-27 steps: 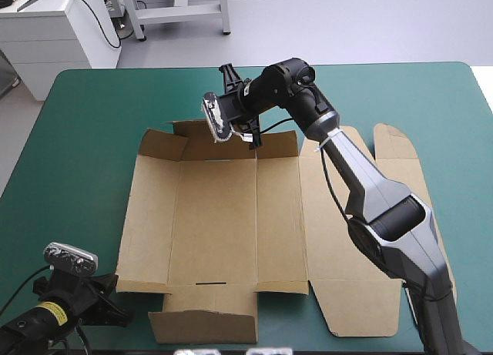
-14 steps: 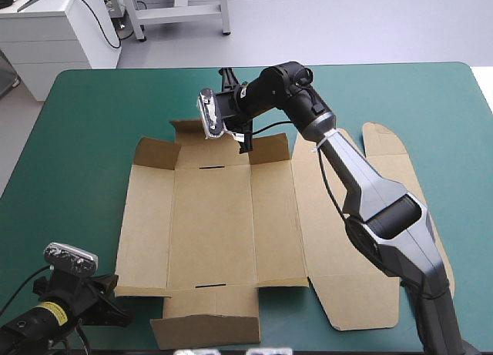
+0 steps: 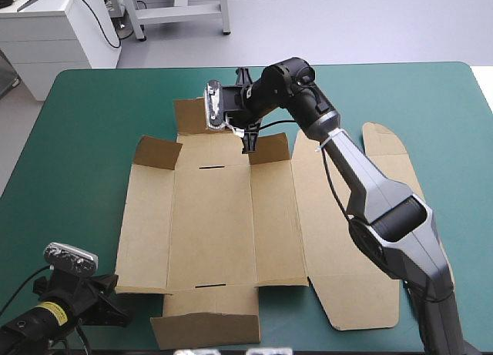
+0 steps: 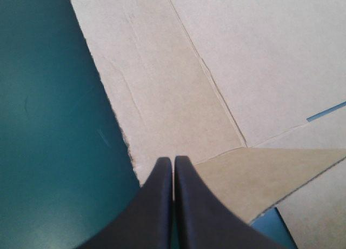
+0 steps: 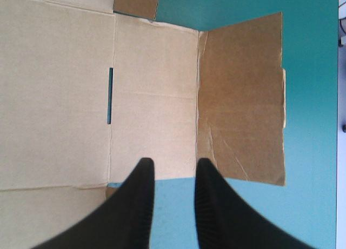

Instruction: Fold the box

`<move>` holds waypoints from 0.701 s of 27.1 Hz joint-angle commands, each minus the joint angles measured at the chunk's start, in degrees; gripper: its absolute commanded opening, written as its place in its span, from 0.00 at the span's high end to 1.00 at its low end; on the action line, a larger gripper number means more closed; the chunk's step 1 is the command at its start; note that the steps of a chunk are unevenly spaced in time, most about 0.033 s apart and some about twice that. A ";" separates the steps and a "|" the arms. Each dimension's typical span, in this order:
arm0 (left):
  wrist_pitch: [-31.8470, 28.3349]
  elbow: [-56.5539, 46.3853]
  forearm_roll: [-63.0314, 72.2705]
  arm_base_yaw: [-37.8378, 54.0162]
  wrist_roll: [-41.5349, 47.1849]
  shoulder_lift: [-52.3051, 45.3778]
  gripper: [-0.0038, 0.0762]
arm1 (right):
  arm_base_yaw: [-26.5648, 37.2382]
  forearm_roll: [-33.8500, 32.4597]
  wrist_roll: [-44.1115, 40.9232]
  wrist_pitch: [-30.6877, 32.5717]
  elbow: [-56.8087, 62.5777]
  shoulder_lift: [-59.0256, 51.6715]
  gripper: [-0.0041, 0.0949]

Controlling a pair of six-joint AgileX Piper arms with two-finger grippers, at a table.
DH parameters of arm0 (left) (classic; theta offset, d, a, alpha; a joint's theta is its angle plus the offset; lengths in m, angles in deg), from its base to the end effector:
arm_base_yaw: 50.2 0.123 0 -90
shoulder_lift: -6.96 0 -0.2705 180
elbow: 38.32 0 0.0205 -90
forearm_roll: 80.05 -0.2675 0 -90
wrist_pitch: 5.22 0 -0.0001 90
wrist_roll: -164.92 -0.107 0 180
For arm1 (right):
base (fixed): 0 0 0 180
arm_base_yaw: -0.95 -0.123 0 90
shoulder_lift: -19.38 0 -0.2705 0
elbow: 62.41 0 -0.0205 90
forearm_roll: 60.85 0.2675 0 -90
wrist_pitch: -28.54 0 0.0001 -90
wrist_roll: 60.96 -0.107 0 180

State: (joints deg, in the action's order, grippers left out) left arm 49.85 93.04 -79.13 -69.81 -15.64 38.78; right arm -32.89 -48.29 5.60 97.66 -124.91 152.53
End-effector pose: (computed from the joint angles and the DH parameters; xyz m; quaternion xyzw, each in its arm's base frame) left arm 0.0989 -0.0367 0.2538 0.1603 0.9116 -0.0703 0.3719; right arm 0.4022 0.2959 0.3488 -0.7162 0.5986 0.0087 0.3588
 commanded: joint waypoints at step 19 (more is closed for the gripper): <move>-3.11 1.48 -0.52 -0.25 0.55 0.57 0.96 | 5.58 -25.31 -53.72 2.25 -1.45 -16.33 0.97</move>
State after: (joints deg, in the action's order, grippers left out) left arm 49.85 93.04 -79.55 -69.81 -15.64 38.78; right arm -27.68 -72.26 -45.85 100.18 -124.91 140.35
